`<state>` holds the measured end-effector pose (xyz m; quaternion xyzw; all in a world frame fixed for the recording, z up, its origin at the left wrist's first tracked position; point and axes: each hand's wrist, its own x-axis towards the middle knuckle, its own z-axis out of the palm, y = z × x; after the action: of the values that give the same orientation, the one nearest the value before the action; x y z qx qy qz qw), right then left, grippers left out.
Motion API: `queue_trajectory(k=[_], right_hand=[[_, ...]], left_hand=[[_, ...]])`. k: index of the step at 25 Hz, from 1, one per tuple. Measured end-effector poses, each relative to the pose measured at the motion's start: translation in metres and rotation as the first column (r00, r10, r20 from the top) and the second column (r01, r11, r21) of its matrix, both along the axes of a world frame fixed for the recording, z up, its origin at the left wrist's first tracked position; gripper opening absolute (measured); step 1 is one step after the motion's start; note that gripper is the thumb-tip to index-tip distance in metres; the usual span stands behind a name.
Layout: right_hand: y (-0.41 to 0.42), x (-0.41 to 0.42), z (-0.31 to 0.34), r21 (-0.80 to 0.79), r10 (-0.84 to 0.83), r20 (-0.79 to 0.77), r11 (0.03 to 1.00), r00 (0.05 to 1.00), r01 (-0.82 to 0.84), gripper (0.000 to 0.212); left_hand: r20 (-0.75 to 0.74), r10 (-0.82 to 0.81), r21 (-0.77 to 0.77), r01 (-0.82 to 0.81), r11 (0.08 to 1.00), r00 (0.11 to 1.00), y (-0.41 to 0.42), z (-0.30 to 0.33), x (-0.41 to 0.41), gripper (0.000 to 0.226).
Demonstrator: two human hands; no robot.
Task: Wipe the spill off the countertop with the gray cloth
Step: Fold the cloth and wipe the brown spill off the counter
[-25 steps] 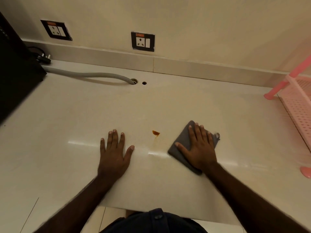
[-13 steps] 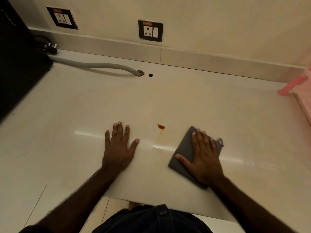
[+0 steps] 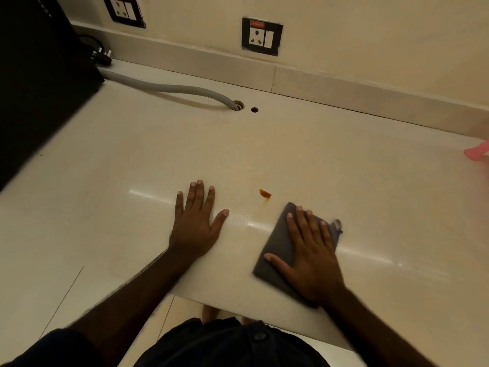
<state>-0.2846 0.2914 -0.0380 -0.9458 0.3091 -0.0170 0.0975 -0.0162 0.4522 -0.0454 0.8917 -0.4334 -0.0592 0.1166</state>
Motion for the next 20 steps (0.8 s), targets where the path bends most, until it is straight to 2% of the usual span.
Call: queue_trajectory(k=[3, 6, 11, 14, 17, 20], right_hand=[[-0.048, -0.009, 0.009, 0.007, -0.094, -0.079, 0.995, 0.992, 0.095, 0.111], [-0.076, 0.034, 0.018, 0.014, -0.156, -0.121, 0.987, 0.98, 0.159, 0.114], [-0.028, 0.094, 0.014, 0.043, -0.171, -0.108, 0.983, 0.979, 0.176, 0.106], [0.011, 0.074, 0.006, 0.066, -0.089, -0.064, 0.993, 0.994, 0.093, 0.099], [0.002, 0.028, 0.001, 0.046, -0.011, -0.03, 0.999, 0.999, 0.012, 0.097], [-0.046, 0.026, 0.007, 0.017, -0.102, -0.071, 0.995, 0.992, 0.103, 0.102]], left_hand=[[-0.002, 0.002, -0.012, -0.002, 1.0, 1.0, 0.001, 0.001, -0.001, 0.079], [-0.007, 0.004, 0.002, -0.004, 1.0, 1.0, 0.0, 0.003, -0.002, 0.079], [-0.022, 0.006, 0.028, -0.006, 1.0, 1.0, 0.0, 0.006, -0.002, 0.08], [-0.032, 0.006, 0.02, -0.005, 1.0, 0.999, -0.001, 0.008, -0.002, 0.081], [-0.021, 0.005, 0.004, -0.005, 1.0, 1.0, 0.0, 0.007, -0.002, 0.08], [-0.013, 0.011, -0.006, -0.011, 1.0, 1.0, 0.0, 0.006, -0.003, 0.079]])
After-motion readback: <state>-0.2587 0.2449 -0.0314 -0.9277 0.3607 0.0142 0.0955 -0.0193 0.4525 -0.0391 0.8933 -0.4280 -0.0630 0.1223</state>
